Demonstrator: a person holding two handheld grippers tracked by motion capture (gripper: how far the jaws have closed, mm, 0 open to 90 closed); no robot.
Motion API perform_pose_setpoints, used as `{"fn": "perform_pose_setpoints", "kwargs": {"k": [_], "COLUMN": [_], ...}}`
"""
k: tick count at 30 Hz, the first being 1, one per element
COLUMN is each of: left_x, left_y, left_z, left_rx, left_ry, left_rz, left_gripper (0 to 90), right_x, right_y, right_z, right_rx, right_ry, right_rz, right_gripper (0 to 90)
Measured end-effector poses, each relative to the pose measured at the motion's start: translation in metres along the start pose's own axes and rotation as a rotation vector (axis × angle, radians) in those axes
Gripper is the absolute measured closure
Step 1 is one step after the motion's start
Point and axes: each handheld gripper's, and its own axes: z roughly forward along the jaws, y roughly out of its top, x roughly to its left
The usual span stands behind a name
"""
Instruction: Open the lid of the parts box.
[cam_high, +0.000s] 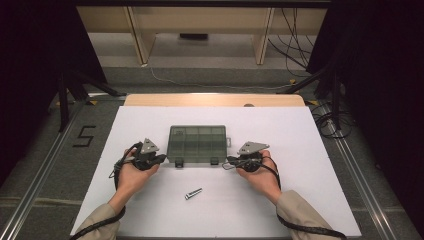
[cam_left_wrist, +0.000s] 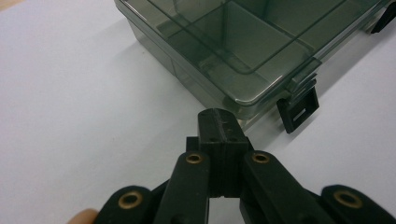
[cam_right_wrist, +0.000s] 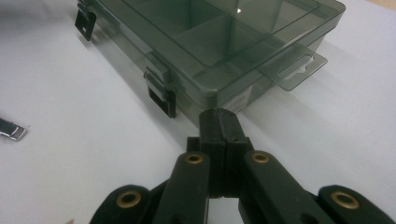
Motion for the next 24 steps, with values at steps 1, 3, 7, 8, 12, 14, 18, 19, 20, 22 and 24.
{"fn": "perform_pose_setpoints", "kwargs": {"k": [1, 3, 7, 8, 12, 14, 18, 19, 20, 22, 24], "left_x": [0.0002, -0.0008, 0.0003, 0.0003, 0.0003, -0.0008, 0.0003, 0.0008, 0.0008, 0.0027, 0.0007], "left_y": [0.0005, 0.0006, 0.0016, 0.0019, 0.0026, 0.0021, 0.0022, 0.0023, 0.0023, 0.0021, 0.002], "left_z": [-0.0011, -0.0008, -0.0021, -0.0026, -0.004, -0.0043, -0.0046, -0.0047, -0.0047, -0.0054, -0.0047], "left_rx": [0.007, -0.005, -0.013, -0.013, -0.024, -0.027, -0.042, -0.034, -0.034, -0.01, -0.016], "left_ry": [0.011, 0.004, 0.003, 0.005, 0.007, 0.0, 0.001, -0.002, -0.002, -0.005, -0.009], "left_rz": [0.01, 0.0, 0.019, 0.022, 0.023, -0.006, 0.004, 0.007, 0.007, 0.03, 0.007], "left_gripper": [89.8, 89.8, 89.8, 89.8, 89.8, 89.8, 89.8, 89.8, 89.8, 89.8, 89.8], "right_x": [-0.0001, 0.0, 0.0001, 0.0004, 0.0014, 0.0016, 0.0019, 0.0011, 0.0011, 0.0009, 0.0013], "right_y": [0.0, 0.0, 0.0005, 0.0007, 0.0013, 0.0016, 0.0024, 0.0027, 0.0029, 0.0039, 0.0046], "right_z": [0.0001, 0.0001, 0.0001, -0.0001, -0.0004, -0.0005, -0.0014, -0.0017, -0.002, -0.0026, -0.003], "right_rx": [-0.001, -0.002, -0.008, -0.008, -0.009, -0.008, -0.019, -0.022, -0.028, -0.04, -0.041], "right_ry": [0.0, 0.0, 0.0, 0.002, 0.0, 0.002, -0.003, 0.0, -0.003, -0.001, 0.003], "right_rz": [-0.002, -0.002, -0.011, -0.009, -0.005, -0.006, 0.001, -0.005, -0.001, 0.002, 0.005], "right_gripper": [90.0, 90.0, 90.0, 90.0, 90.0, 90.0, 90.0, 90.0, 90.0, 90.0, 90.0]}}
